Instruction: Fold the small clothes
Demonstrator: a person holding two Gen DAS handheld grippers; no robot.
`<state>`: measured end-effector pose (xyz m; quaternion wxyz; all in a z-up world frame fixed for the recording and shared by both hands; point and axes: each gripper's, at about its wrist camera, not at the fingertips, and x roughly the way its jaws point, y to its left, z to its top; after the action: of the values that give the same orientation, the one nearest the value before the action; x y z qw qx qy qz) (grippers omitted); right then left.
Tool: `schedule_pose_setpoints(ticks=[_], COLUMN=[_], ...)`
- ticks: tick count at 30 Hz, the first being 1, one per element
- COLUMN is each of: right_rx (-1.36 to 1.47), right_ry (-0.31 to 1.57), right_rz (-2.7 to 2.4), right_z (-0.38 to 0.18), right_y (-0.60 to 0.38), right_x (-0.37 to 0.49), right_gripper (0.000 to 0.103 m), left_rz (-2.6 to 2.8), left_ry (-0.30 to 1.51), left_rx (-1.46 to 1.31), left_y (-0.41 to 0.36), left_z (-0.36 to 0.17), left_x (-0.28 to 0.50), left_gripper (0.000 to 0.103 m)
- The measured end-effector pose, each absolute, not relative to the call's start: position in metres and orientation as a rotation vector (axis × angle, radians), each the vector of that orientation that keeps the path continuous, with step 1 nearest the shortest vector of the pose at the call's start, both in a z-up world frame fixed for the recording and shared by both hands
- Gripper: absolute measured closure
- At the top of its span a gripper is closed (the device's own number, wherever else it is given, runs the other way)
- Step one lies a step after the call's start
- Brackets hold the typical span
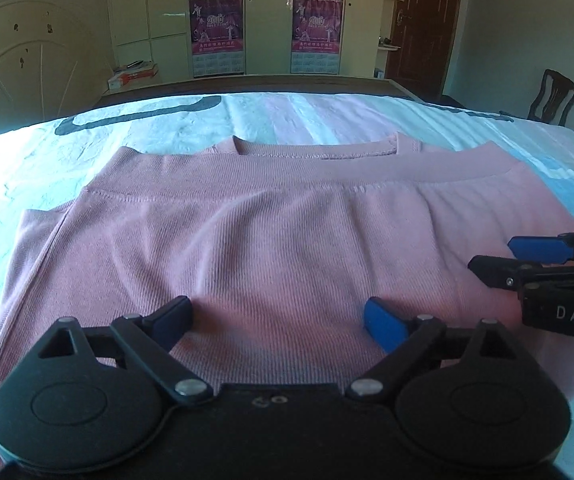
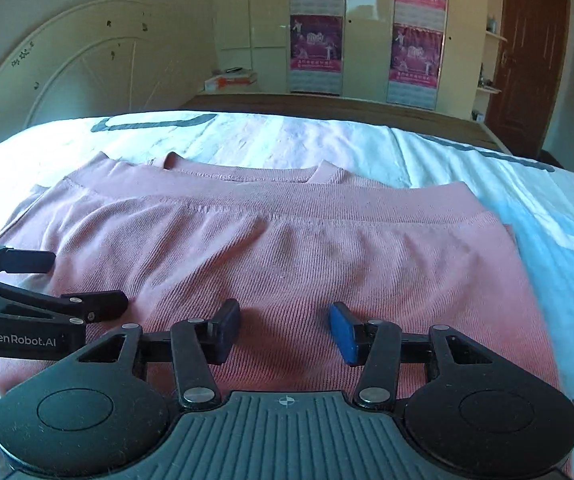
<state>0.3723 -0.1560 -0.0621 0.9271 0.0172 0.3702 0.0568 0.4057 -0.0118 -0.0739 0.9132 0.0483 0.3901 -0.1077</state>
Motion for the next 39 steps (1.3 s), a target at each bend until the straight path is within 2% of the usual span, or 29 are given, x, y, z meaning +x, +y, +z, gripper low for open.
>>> schedule_pose_setpoints(ticks=[5,7,11,13,14,16,21,25,35,39], right_rx=[0.003,0.022,0.060,0.085,0.083,0.081,0.082,-0.067,-0.159,-0.130], right_ry=[0.767,0.774,0.817,0.804,0.803,0.807,0.767,0.762,0.772,0.786], right_rz=[0.126,0.122,-0.018,-0.001,0.001,-0.012,0.099,0.111,0.188,0.113], right_z=[-0.064,-0.061,-0.066,-0.075,-0.073,-0.064,-0.053,-0.072,-0.071,-0.070], right_y=[-0.156,-0.166,-0.209,-0.223,-0.224,-0.219,-0.179,-0.136,-0.114,-0.143], right_x=[0.373,0.373,0.368,0.362,0.361,0.356,0.323,0.303,0.292,0.295], right_gripper=[0.054,0.054,0.054,0.054,0.054,0.054,0.054,0.054,0.054,0.054], left_rz=[-0.216,-0.208,-0.193,-0.188,-0.177,-0.171,-0.219,-0.197,-0.163,-0.097], left_ry=[0.802,0.790,0.807,0.807,0.817,0.806,0.807,0.794,0.833,0.841], left_rx=[0.104,0.091,0.049,0.032,0.039,0.032,0.059,0.180,0.118,0.096], left_y=[-0.010,-0.001,0.033,0.039,0.037,0.031,0.004,-0.018,-0.010,0.021], left_z=[-0.076,-0.068,-0.077,-0.077,-0.073,-0.061,-0.063,-0.078,-0.072,-0.072], left_x=[0.404,0.403,0.403,0.404,0.404,0.396,0.360,0.342,0.332,0.332], left_gripper=[0.011,0.018,0.008,0.008,0.012,0.021,0.018,0.015,0.016,0.016])
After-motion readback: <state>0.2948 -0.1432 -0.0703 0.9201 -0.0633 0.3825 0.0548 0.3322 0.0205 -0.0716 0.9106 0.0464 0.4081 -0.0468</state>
